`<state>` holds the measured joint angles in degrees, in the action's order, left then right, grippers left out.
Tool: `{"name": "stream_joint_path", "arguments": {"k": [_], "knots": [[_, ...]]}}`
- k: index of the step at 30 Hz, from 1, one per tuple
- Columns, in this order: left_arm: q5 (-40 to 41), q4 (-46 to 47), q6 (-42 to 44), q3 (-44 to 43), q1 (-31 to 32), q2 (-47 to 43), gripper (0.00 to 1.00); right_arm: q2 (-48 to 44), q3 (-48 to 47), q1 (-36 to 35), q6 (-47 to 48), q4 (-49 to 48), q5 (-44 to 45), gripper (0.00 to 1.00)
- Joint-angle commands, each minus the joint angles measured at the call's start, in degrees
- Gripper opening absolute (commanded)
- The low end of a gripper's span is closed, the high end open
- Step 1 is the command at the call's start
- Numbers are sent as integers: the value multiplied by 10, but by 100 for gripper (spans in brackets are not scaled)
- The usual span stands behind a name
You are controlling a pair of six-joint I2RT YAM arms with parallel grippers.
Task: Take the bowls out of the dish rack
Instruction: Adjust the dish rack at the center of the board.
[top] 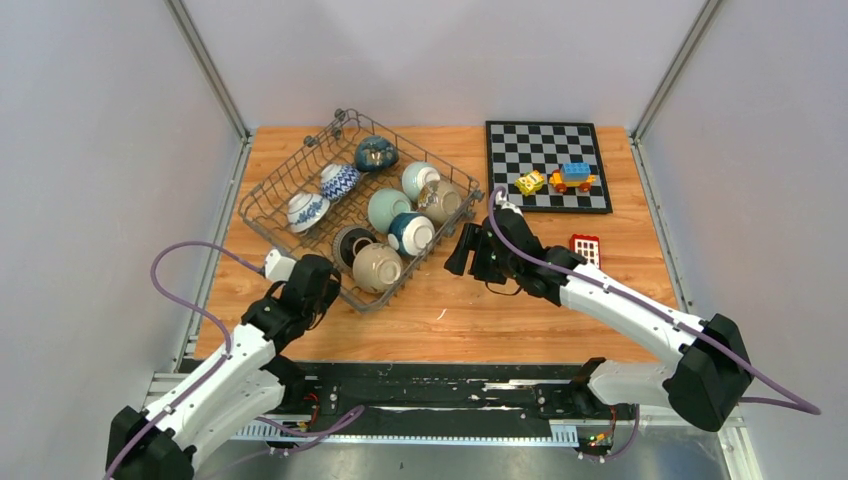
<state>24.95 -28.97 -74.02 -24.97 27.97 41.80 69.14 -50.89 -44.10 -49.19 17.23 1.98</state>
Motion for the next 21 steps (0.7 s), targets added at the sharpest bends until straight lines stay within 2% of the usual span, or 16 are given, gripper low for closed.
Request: {"name": "stream_joint_path", "arguments": {"k": [1, 7, 13, 18, 21], "knots": [[-39, -3, -65, -14, 72, 23, 0, 5, 0, 6, -5, -8, -2, 74], [12, 1, -145, -42, 134, 84, 0, 23, -19, 6, 32, 14, -3, 72], [15, 60, -226, -37, 163, 144, 0, 30, -36, 6, 57, 35, -1, 72], [14, 62, -221, -75, 176, 204, 0, 35, -51, 5, 76, 47, -1, 72], [12, 74, -214, -82, 178, 218, 12, 39, -64, 5, 89, 55, 0, 73]]}}
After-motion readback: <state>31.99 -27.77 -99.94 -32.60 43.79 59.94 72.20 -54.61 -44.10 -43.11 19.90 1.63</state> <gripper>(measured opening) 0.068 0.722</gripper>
